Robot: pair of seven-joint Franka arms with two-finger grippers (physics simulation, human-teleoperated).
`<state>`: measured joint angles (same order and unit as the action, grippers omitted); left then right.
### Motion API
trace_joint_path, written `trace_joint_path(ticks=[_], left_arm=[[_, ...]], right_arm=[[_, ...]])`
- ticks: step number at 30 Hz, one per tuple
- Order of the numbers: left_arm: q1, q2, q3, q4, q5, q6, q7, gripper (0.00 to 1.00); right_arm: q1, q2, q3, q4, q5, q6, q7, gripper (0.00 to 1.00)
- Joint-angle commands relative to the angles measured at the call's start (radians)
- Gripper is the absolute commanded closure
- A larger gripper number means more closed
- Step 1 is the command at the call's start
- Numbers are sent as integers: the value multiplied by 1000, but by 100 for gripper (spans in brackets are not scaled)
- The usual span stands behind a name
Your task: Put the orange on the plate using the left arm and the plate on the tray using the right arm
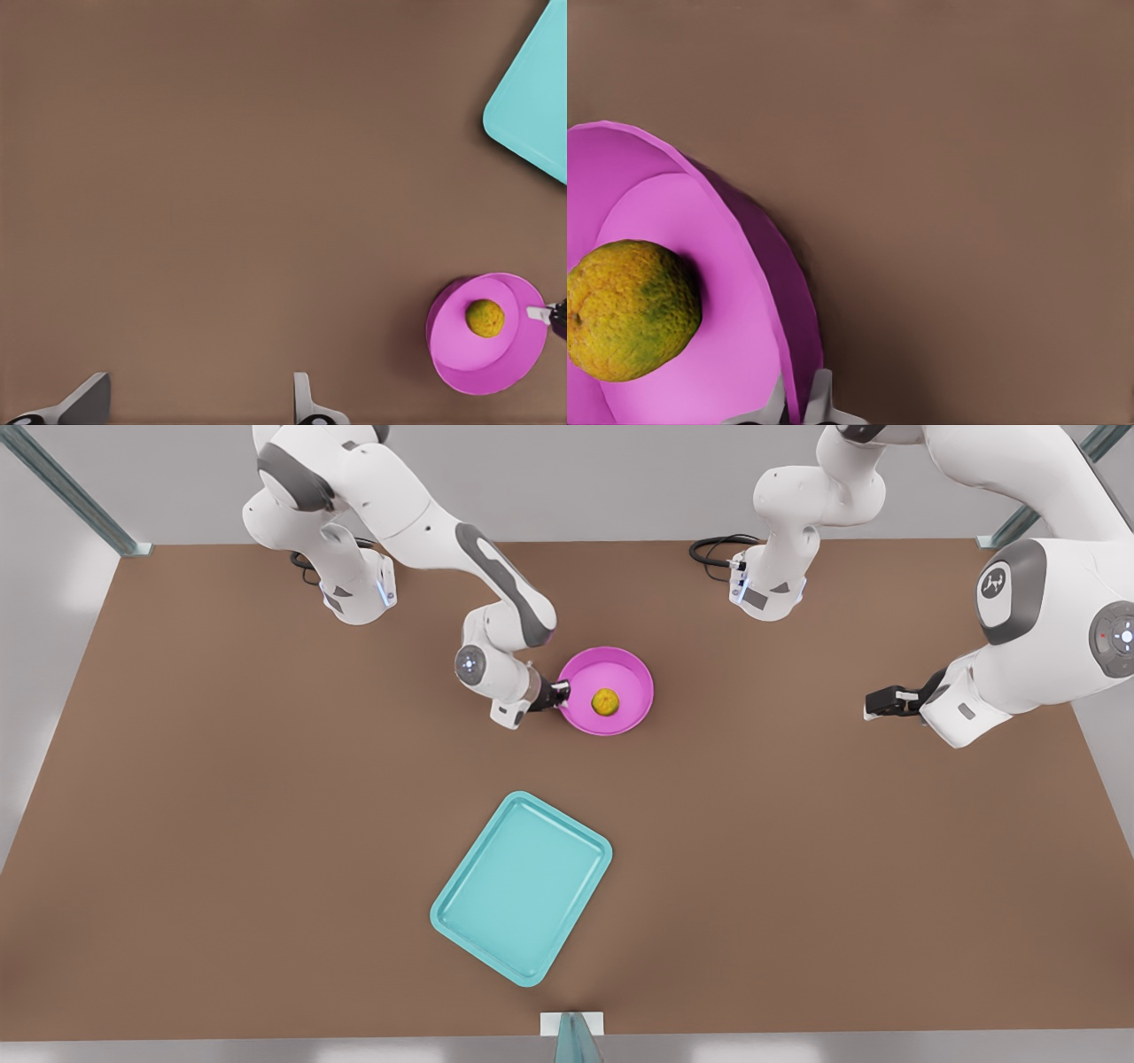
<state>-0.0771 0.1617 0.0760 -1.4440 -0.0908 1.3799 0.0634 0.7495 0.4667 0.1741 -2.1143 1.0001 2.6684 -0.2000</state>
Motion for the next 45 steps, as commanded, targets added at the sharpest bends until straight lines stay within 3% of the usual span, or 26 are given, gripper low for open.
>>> trace_joint_path(ticks=[1,10,18,34,35,36,43,45], left_arm=[[0,-2,1,1,2,-1,6,0],[0,1,1,1,0,2,6,0],[0,4,1,1,0,-1,7,0],[3,19,5,4,-3,2,9,0],[3,19,5,4,-3,2,9,0],[3,19,7,5,-3,2,7,0],[3,27,7,4,-1,1,12,0],[2,30,7,5,11,-10,16,0]], right_arm=[[-21,-11,-1,13,-3,-24,14,79],[-194,26,-4,189,-3,-97,8,79],[-386,165,-5,392,-15,-125,1,79],[-529,317,-8,550,-20,-148,-102,79],[-529,322,-8,553,-20,-148,-99,64],[-527,323,-8,556,-18,-147,-98,0],[-536,308,-12,548,-15,-192,-88,0],[-507,242,-122,544,-43,-382,-68,0]])
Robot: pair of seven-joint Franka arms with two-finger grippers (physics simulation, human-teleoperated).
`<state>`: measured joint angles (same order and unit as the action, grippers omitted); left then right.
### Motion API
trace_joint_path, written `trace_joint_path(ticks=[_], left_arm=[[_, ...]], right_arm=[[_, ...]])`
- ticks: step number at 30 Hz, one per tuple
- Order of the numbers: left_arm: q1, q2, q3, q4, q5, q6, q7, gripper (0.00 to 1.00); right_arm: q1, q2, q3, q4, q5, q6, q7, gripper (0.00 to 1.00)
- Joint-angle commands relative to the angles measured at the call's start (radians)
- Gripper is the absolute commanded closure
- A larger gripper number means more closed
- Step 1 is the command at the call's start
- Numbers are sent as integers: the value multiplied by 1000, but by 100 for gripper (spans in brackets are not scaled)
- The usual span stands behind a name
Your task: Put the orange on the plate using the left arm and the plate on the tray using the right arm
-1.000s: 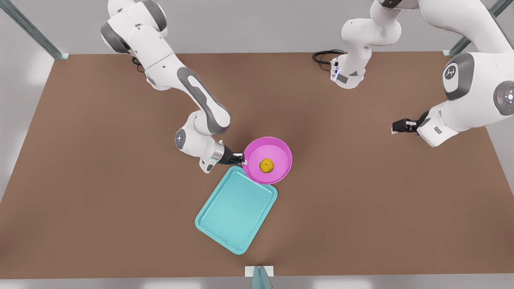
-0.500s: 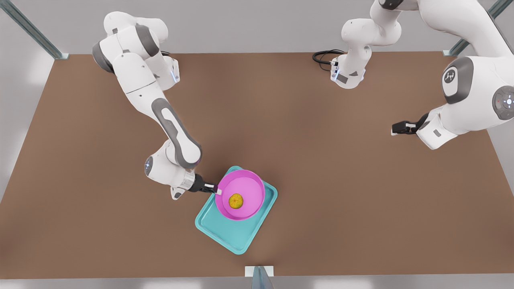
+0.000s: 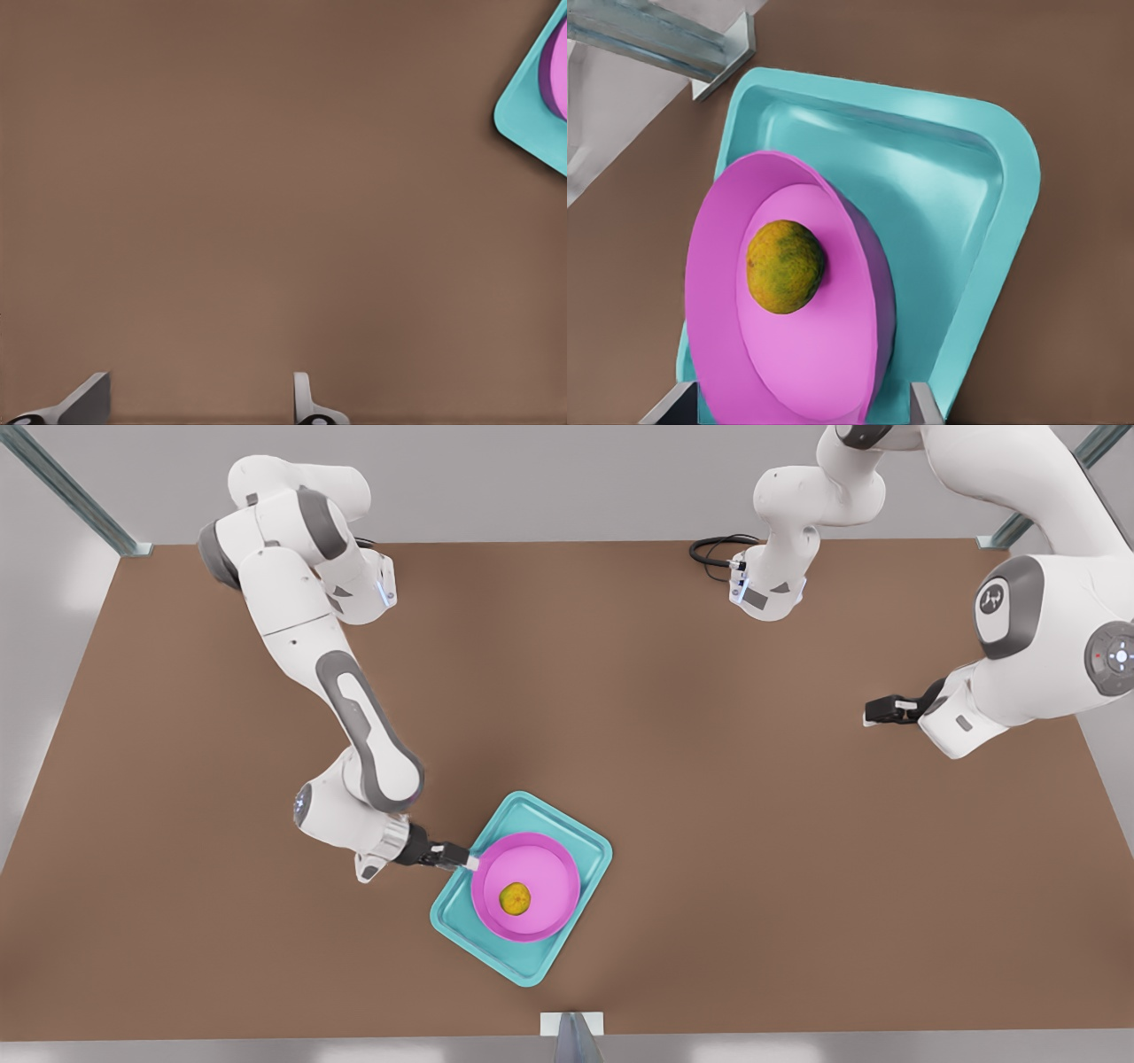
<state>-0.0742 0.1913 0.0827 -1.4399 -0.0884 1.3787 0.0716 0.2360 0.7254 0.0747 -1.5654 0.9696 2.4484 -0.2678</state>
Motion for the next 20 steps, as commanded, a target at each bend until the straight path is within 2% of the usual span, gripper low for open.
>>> trace_joint_path(ticks=[1,3,5,6,7,8,9,10,11,12,13,14,16,20], left_arm=[[1,-1,0,3,10,-9,8,0],[1,0,0,3,10,-9,7,0],[-1,-1,0,3,10,-9,7,0],[-1,-1,0,3,12,-10,4,0],[-1,-1,0,3,12,-10,1,0],[-1,-1,0,3,12,-10,-3,0],[-1,0,0,3,12,-9,-3,0],[-1,5,0,3,12,-10,-4,0],[-1,7,0,3,12,-9,-4,0],[-1,7,0,3,12,-9,-4,0],[-1,7,0,3,12,-10,-4,0],[-1,8,0,3,12,-10,-4,0],[-1,8,0,1,12,-10,-4,0],[-1,8,0,3,12,-10,-4,0]], right_arm=[[3,-46,-75,33,-63,-313,-1,0],[-3,-70,-223,203,-198,-793,36,0],[-50,-58,-312,366,-537,-1181,24,0],[-69,-64,-312,418,-721,-1281,-59,0],[-70,-69,-331,432,-853,-1304,-91,0],[-69,-83,-400,494,-920,-1312,-96,0],[-70,-147,-423,516,-968,-1397,-99,0],[-41,-234,-411,521,-1057,-1436,-96,0],[-23,-325,-400,515,-1059,-1441,-88,0],[-37,-394,-343,504,-1077,-1430,-90,0],[-98,-454,-212,473,-1155,-1427,-88,0],[-164,-509,-126,432,-1169,-1421,-87,0],[-218,-601,-98,295,-1158,-1335,-85,0],[-218,-590,-96,274,-1148,-1333,-39,0]])
